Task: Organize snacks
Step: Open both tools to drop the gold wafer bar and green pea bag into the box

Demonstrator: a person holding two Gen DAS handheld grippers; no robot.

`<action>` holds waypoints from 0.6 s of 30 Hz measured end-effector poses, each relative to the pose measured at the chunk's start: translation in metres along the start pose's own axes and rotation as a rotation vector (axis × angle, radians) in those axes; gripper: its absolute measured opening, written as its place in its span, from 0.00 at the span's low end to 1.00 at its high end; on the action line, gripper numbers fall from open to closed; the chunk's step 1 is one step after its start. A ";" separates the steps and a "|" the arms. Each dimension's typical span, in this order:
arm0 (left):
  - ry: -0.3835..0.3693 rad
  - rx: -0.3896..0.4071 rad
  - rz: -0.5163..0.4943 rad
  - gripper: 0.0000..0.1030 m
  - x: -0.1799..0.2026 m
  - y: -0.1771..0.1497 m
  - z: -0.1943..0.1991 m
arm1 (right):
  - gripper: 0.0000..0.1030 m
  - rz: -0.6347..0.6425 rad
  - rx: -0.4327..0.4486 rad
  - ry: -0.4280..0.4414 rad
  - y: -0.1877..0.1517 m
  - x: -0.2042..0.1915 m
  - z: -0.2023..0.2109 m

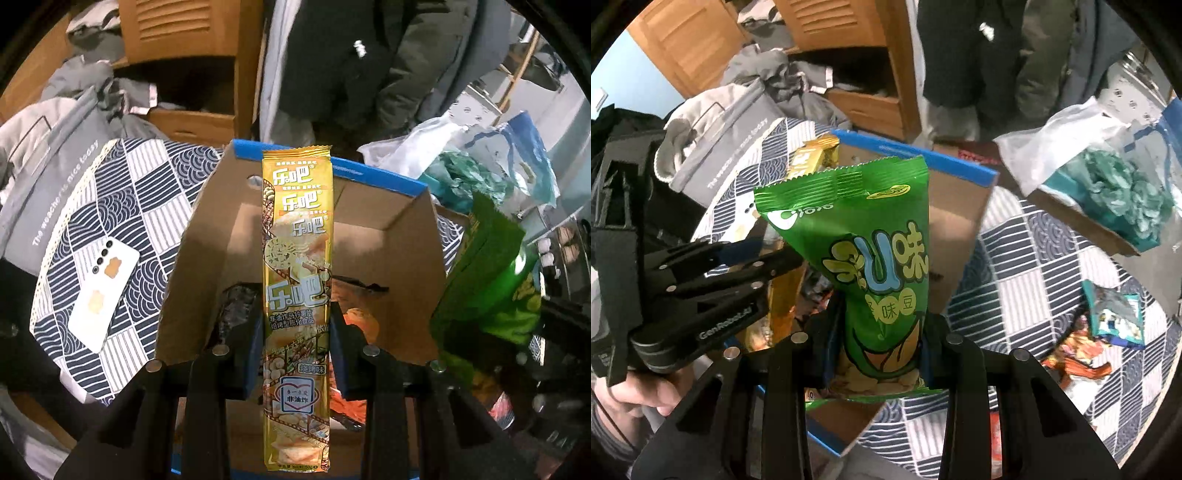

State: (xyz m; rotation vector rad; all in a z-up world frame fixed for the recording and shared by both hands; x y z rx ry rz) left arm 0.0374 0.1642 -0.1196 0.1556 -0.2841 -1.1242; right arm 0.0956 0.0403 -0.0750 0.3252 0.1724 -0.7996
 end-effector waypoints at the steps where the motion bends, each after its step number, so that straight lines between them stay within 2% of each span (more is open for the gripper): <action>1: 0.000 0.000 0.003 0.32 -0.001 0.000 -0.001 | 0.31 0.002 -0.008 0.003 0.000 -0.002 -0.004; 7: 0.021 -0.007 0.023 0.33 -0.008 0.001 -0.007 | 0.31 -0.007 -0.042 0.036 0.003 -0.010 -0.020; 10: 0.052 0.003 0.027 0.48 -0.012 0.002 -0.002 | 0.35 -0.021 -0.056 0.057 0.004 -0.011 -0.025; 12: 0.064 0.037 0.027 0.50 -0.015 0.002 0.007 | 0.35 -0.032 -0.053 0.048 0.005 -0.010 -0.026; 13: 0.063 0.041 0.027 0.52 -0.015 0.002 0.008 | 0.36 -0.032 -0.051 0.044 0.005 -0.010 -0.025; 15: 0.052 0.045 0.028 0.53 -0.016 0.002 0.013 | 0.46 -0.032 -0.042 0.044 0.004 -0.010 -0.023; 18: 0.033 0.051 0.032 0.53 -0.016 0.002 0.020 | 0.50 -0.043 -0.026 0.037 0.003 -0.007 -0.017</action>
Point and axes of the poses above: each gripper's, at about its wrist camera, not at the fingertips, and z roughly against the way its jaws point, x to its right, y to its top, the point moved 3 cm from there along -z, roughly the way its jaws point, and after that the axes turned 7 degrees about -x, right-handed, at the moved point
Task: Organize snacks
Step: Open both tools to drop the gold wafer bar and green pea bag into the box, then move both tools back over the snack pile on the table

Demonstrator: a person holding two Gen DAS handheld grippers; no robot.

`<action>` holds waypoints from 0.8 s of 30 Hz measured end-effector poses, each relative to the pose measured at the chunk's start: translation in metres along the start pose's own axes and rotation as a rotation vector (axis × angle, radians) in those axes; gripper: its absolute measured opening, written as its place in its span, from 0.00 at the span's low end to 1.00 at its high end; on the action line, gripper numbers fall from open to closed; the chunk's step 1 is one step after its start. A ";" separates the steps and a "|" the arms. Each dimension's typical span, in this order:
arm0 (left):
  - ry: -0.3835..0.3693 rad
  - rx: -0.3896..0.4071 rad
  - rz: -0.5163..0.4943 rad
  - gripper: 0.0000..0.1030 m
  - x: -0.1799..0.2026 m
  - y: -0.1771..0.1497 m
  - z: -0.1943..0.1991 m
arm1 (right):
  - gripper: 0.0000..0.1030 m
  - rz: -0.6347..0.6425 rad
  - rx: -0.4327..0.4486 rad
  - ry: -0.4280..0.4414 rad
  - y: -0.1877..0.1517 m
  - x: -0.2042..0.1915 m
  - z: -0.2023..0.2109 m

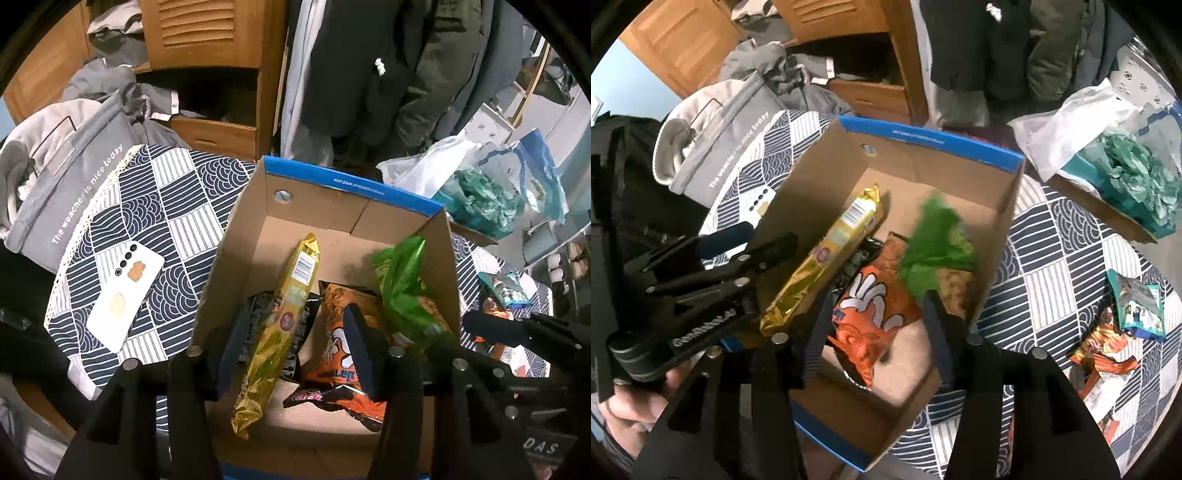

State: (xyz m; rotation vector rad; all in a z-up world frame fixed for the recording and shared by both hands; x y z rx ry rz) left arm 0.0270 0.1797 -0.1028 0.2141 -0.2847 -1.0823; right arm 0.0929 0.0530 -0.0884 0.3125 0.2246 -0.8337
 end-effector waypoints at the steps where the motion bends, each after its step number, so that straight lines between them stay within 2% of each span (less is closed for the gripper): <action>1: -0.006 0.001 -0.002 0.53 0.001 0.000 0.002 | 0.52 -0.002 0.004 -0.005 -0.001 0.001 0.002; 5: -0.020 0.010 -0.021 0.53 0.008 -0.002 0.010 | 0.57 -0.009 0.020 -0.021 -0.006 0.008 0.011; 24: -0.077 0.000 -0.156 0.55 0.068 -0.017 0.022 | 0.58 -0.082 0.033 -0.088 -0.050 0.058 0.050</action>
Point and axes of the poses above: each gripper's, at about its wrist camera, not at the fingertips, and z roughly against the way its jaws point, x to its right, y to its top, the point moved 3 cm from there along -z, roughly the way its jaws point, and after that the axes turned 7 degrees about -x, right-handed, at the moved point
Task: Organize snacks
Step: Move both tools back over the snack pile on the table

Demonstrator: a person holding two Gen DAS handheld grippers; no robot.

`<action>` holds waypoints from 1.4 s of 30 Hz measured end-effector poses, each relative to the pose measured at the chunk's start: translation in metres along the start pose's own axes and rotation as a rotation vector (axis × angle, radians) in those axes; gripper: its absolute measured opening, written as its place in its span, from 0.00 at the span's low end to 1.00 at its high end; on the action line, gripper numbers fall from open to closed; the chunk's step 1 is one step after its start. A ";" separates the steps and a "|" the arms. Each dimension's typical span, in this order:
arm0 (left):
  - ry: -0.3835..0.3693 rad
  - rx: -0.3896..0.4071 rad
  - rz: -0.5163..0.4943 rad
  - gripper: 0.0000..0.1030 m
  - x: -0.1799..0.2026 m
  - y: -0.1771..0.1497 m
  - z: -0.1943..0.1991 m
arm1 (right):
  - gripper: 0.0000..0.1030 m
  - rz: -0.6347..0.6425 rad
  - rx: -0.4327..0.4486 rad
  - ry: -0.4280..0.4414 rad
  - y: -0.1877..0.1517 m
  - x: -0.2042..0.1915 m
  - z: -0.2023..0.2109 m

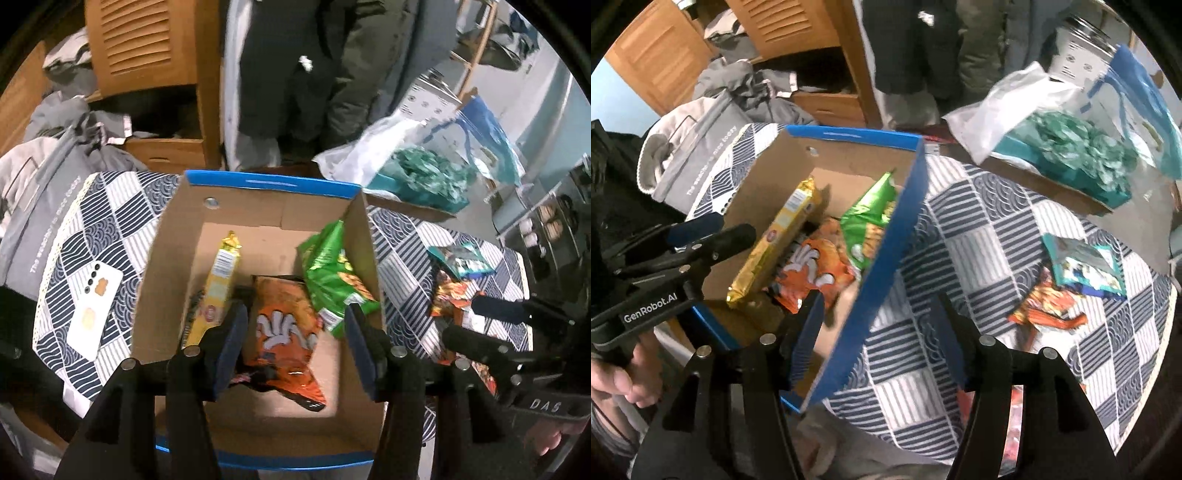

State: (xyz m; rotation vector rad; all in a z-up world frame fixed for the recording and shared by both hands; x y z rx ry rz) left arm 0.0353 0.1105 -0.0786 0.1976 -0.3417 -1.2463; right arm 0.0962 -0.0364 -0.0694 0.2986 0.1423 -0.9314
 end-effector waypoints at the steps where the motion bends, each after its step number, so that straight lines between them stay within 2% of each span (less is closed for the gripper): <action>1: -0.003 -0.002 -0.010 0.57 0.005 -0.001 -0.001 | 0.59 -0.005 0.003 -0.002 -0.002 0.004 0.002; 17: -0.048 -0.064 -0.173 0.58 0.097 -0.012 -0.017 | 0.62 -0.169 0.022 -0.045 -0.053 0.092 0.031; 30: -0.059 -0.164 -0.263 0.59 0.160 -0.031 -0.058 | 0.62 -0.306 0.017 -0.050 -0.107 0.145 0.037; 39: -0.053 -0.178 -0.334 0.59 0.196 -0.039 -0.080 | 0.63 -0.422 0.007 -0.037 -0.152 0.172 0.033; 42: -0.044 -0.177 -0.340 0.64 0.202 -0.040 -0.088 | 0.63 -0.463 -0.010 -0.029 -0.166 0.178 0.028</action>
Point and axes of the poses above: each gripper's, at about its wrist camera, not at the fingertips, and z roughly against the way its jaws point, x to its right, y to its top, the point moved 3 cm from there along -z, roughly the way its jaws point, and after that the axes turned 7 degrees about -x, right-handed, at the moved point
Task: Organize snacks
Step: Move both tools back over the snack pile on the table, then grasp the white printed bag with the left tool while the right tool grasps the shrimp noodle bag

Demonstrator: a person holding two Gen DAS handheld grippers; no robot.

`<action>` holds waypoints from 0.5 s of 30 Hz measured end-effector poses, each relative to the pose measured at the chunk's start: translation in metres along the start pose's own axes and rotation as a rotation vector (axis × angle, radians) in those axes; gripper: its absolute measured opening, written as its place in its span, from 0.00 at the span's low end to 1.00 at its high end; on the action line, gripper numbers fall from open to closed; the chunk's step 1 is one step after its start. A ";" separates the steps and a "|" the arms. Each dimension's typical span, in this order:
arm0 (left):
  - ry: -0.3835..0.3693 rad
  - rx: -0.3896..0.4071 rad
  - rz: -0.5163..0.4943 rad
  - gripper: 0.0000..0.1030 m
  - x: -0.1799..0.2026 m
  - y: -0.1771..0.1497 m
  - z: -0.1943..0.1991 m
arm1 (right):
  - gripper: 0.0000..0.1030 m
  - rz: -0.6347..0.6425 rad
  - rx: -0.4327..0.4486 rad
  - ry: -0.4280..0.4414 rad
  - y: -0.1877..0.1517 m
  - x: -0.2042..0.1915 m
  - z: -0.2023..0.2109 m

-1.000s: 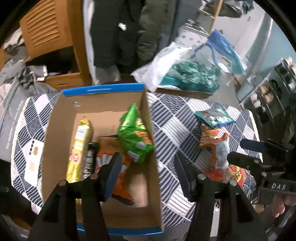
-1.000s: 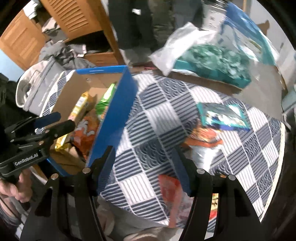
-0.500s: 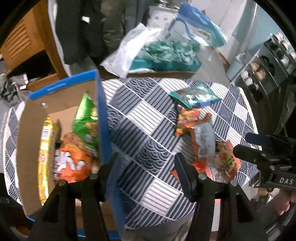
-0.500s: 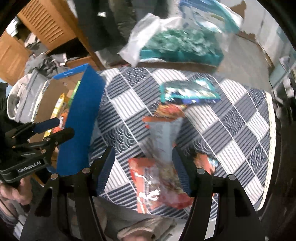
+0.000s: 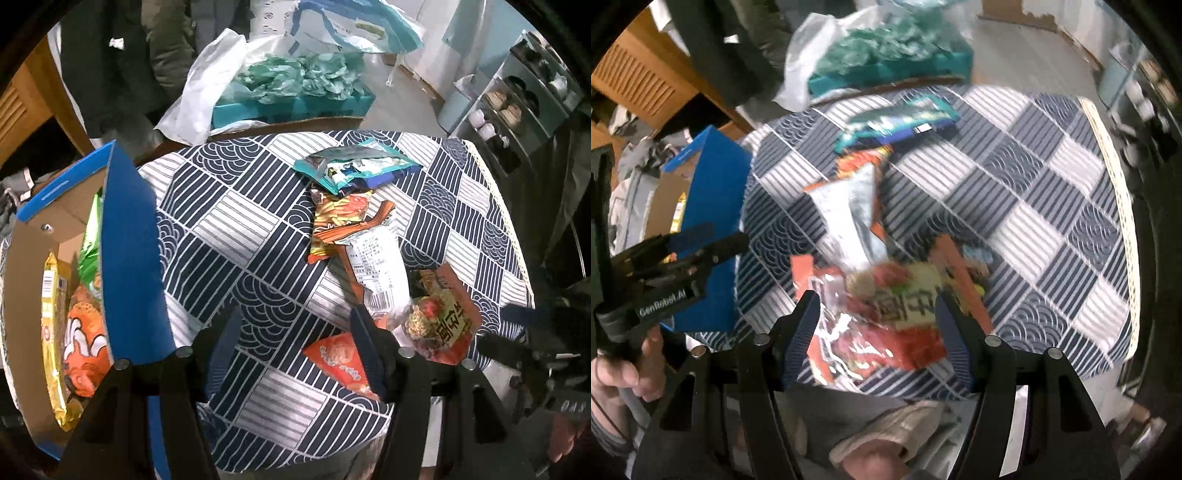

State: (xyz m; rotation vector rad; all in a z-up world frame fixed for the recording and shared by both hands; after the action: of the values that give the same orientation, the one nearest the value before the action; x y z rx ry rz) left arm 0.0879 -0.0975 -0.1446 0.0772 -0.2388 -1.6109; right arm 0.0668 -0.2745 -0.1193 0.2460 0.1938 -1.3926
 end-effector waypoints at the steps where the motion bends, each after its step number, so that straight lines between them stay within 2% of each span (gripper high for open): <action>1: 0.004 0.000 0.002 0.64 0.001 0.002 -0.003 | 0.63 -0.007 -0.004 0.002 -0.003 0.002 -0.002; 6: 0.023 -0.009 0.014 0.64 0.005 0.011 -0.018 | 0.63 -0.035 -0.038 0.006 -0.025 0.013 -0.014; 15: 0.040 -0.028 0.009 0.64 0.014 0.017 -0.037 | 0.63 -0.046 -0.106 0.028 -0.046 0.020 -0.039</action>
State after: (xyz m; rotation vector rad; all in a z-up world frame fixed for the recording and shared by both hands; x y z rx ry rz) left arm 0.1116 -0.1156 -0.1761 0.0865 -0.1857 -1.6016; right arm 0.0255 -0.2894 -0.1645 0.1743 0.2972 -1.4208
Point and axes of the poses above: each gripper's, at about its wrist camera, not at the fingertips, and z roughly against the way its jaws point, x to its right, y to its top, the point moved 3 cm from there along -z, roughly the way its jaws point, and after that the axes turned 7 degrees about -x, right-handed, at the moved point
